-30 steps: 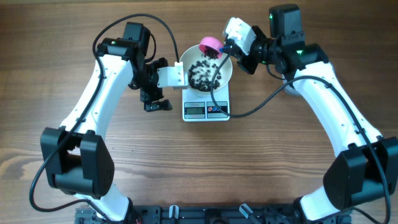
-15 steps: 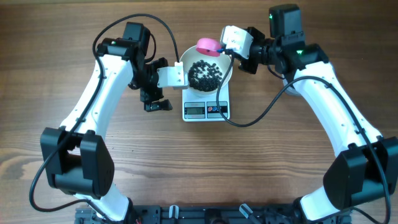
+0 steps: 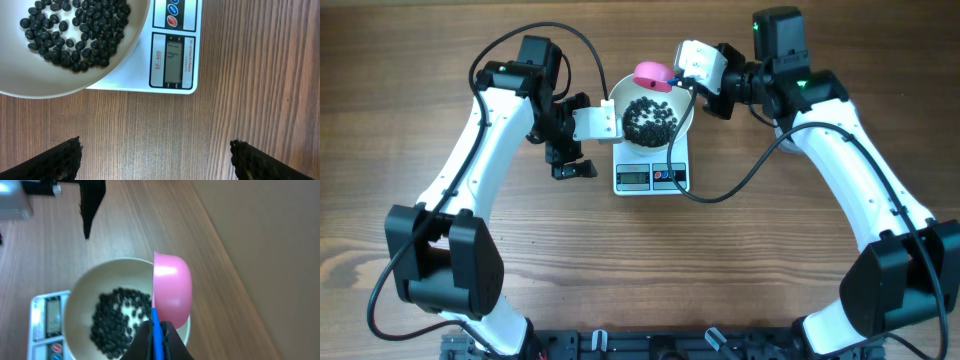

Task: Scoop item into bowl and weigh 150g on scale
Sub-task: 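Tilt the scoop with the right gripper to pour beans into the bowl, then carry the empty scoop back toward the bean tub with the right gripper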

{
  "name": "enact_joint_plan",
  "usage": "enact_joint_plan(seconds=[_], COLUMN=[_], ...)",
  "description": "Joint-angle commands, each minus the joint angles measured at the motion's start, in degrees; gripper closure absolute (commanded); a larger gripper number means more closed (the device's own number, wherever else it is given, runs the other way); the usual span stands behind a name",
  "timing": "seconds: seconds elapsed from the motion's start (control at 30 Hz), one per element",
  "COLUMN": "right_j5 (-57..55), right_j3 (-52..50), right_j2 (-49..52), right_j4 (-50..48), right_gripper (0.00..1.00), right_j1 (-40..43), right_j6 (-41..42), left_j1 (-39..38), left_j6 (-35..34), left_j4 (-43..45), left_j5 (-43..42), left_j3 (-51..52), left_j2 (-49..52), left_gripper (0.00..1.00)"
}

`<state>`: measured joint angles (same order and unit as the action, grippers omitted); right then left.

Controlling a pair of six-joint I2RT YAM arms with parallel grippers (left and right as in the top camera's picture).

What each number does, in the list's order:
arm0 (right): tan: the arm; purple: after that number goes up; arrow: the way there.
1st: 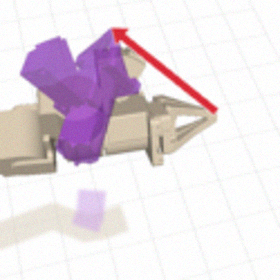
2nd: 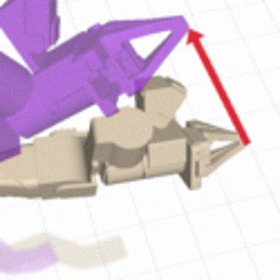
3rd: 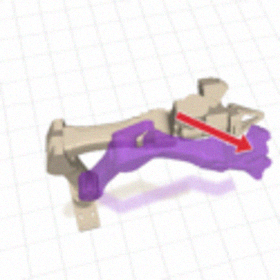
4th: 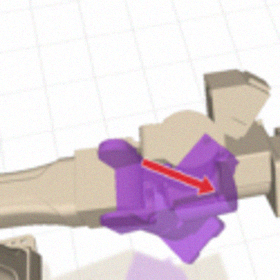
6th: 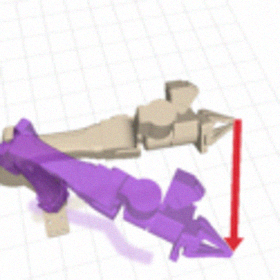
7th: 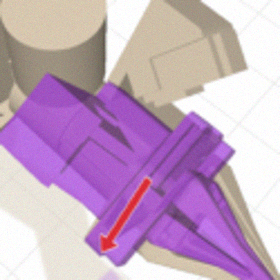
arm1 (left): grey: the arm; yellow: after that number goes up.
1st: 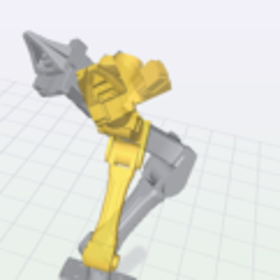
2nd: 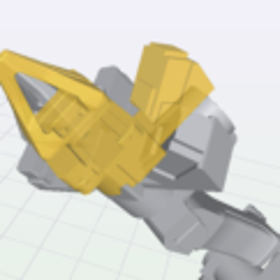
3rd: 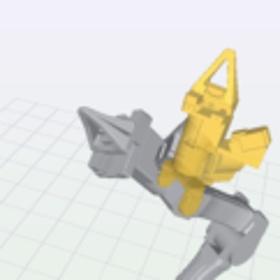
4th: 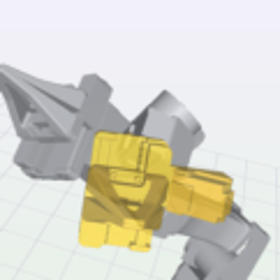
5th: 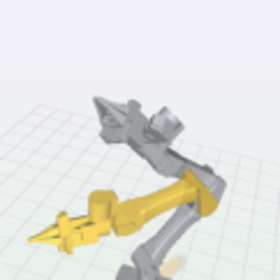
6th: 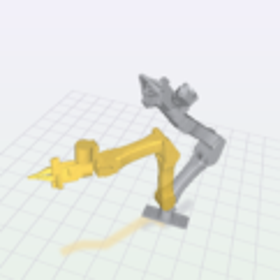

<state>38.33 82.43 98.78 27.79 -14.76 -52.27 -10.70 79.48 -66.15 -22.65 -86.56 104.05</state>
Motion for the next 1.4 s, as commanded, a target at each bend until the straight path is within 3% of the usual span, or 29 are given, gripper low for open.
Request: enact_joint_plan(seconds=[0.0, 0.3, 0.53, 0.93, 1.03, 1.1, 1.17, 1.37], right_j5=[4.83, 4.85, 2.56, -8.00, -3.50, -8.11, -5.27, -4.94], right_j3=[1.16, 1.16, 1.16, 1.09, 1.09, 1.07, 1.07, 1.07], right_j2=[-0.74, -0.74, -0.74, -0.74, -0.74, -0.66, -0.66, -0.63], right_j4=[-0.31, -0.74, -0.90, 0.50, 0.85, 0.90, 1.92, 1.97], right_gripper=[0.96, 0.96, 0.96, 0.96, 0.96, 0.96, 0.96, 0.96], right_j1=[-0.15, 0.00, 0.00, 0.00, -0.02, 0.00, -0.02, -0.02], right_j6=[10.36, 30.16, 30.12, 40.33, 34.77, 39.39, 35.43, 36.89], left_j1=[0.33, 0.33, 0.33, 0.33, 0.33, 0.33, 0.33, 0.33], left_j6=[1.11, 1.11, 1.11, 1.11, 1.11, 1.11, 1.11, 1.11], left_j4=[-0.02, -0.02, -0.02, -0.02, -0.02, -0.02, -0.02, -0.02], left_j5=[-1.53, -1.53, -1.53, -1.55, -1.53, -1.53, -1.55, -1.55], left_j3=[0.48, 0.48, 0.48, 0.48, 0.48, 0.48, 0.48, 0.48], left_j2=[0.13, 0.13, 0.13, 0.13, 0.13, 0.11, 0.13, 0.13], left_gripper=[0.00, 0.00, 0.00, 0.00, 0.00, 0.00, 0.00, 0.00])
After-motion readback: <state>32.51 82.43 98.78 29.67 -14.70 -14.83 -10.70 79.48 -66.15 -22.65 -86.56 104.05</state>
